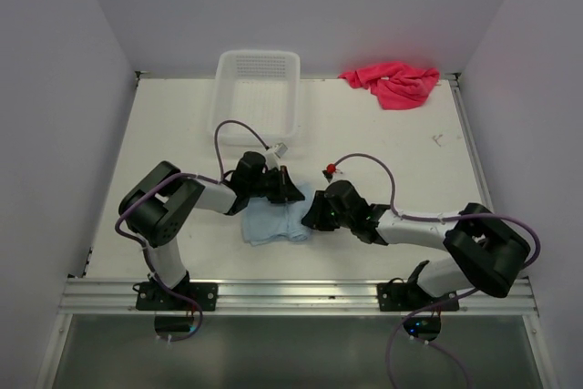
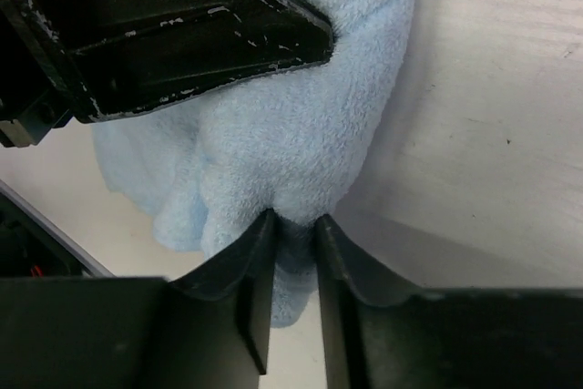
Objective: Roll the towels
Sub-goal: Roll the towel
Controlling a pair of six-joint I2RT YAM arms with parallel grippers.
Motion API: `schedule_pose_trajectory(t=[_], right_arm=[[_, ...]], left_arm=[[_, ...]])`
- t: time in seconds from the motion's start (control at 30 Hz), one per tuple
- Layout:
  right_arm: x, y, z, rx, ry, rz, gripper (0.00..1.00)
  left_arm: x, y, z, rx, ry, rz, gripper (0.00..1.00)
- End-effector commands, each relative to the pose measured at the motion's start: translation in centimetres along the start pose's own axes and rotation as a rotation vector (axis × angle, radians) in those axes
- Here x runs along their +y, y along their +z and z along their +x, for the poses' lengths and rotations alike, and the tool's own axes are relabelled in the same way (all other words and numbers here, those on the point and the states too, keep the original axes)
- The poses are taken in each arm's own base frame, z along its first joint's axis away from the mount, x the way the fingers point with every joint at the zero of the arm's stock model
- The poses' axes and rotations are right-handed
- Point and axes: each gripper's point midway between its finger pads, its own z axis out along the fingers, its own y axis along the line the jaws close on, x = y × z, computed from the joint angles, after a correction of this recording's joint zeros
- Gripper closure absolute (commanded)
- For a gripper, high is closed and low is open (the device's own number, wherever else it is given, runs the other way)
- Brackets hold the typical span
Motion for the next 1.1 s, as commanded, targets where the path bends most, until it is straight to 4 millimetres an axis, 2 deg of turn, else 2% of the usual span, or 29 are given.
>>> schedule_pose_trajectory(t=[0.0, 0.13, 0.17, 0.2, 0.23, 0.27, 0.43, 0.5, 0.53, 0.6, 0.63, 0.67, 0.73, 0.77, 0.8, 0.87, 0.9, 1.07], right_arm=[[1.2, 0.3, 0.2, 0.009, 0.041, -0.071, 0.82], [0.8, -0.2, -0.4, -0.007, 0.006, -0.029, 1.0], [1.1, -0.4, -1.1, -0.015, -0.027, -0.017, 1.0], [-0.6, -0.7, -0.7, 0.003, -0.047, 0.071, 1.0], [-0.6, -1.0, -1.3, -0.008, -0.073, 0.087, 1.0], [-1.5, -1.6, -1.0, 0.032, -0.129, 0.149, 1.0], [-4.4, -2.8, -2.3, 0.052, -0.305, 0.369, 1.0], [-4.0, -3.6, -2.7, 0.071, -0.384, 0.424, 1.0], [-4.6, -4.1, -3.6, 0.044, -0.452, 0.495, 1.0], [-3.7, -4.4, -3.5, 0.052, -0.566, 0.55, 1.0], [-3.2, -4.6, -4.6, 0.004, -0.611, 0.595, 1.0], [-3.6, -4.7, -4.2, 0.022, -0.657, 0.642, 1.0], [-2.4, -4.6, -3.6, 0.013, -0.716, 0.653, 1.0], [-2.2, -4.8, -4.1, -0.015, -0.743, 0.691, 1.0], [-1.9, -4.5, -3.3, -0.005, -0.784, 0.702, 1.0], [-1.4, -4.6, -3.6, -0.031, -0.829, 0.754, 1.0], [-1.3, -4.2, -2.8, -0.021, -0.869, 0.773, 1.0], [0.5, -3.5, -2.2, -0.04, -0.94, 0.801, 1.0]], left_arm=[[3.7, -0.6, 2.4, 0.042, -0.047, -0.132, 1.0], [3.2, -0.6, 1.8, 0.031, -0.037, -0.124, 1.0], [3.2, -0.6, 1.7, 0.032, -0.034, -0.129, 1.0], [2.7, -0.7, 1.2, 0.022, -0.026, -0.121, 1.0], [2.7, -0.7, 1.0, 0.024, -0.025, -0.126, 1.0], [2.6, -0.8, 0.7, 0.017, -0.016, -0.129, 1.0], [0.6, -1.3, -2.7, -0.031, 0.019, -0.112, 1.0], [-0.6, -1.8, -4.4, -0.065, 0.035, -0.093, 1.0], [-1.0, -2.0, -4.6, -0.066, 0.036, -0.084, 1.0], [-1.9, -2.7, -5.7, -0.094, 0.043, -0.065, 1.0], [-2.3, -3.0, -6.0, -0.104, 0.039, -0.057, 1.0], [-2.5, -3.2, -6.4, -0.114, 0.041, -0.05, 1.0], [-3.8, -3.8, -7.3, -0.143, 0.053, -0.015, 1.0], [-4.6, -3.9, -7.2, -0.133, 0.056, 0.016, 1.0], [-5.3, -4.1, -7.7, -0.139, 0.061, 0.032, 1.0], [-6.5, -4.4, -8.0, -0.141, 0.063, 0.076, 1.0], [-7.0, -4.5, -8.1, -0.144, 0.066, 0.093, 1.0], [-7.8, -4.3, -7.9, -0.132, 0.052, 0.155, 1.0]])
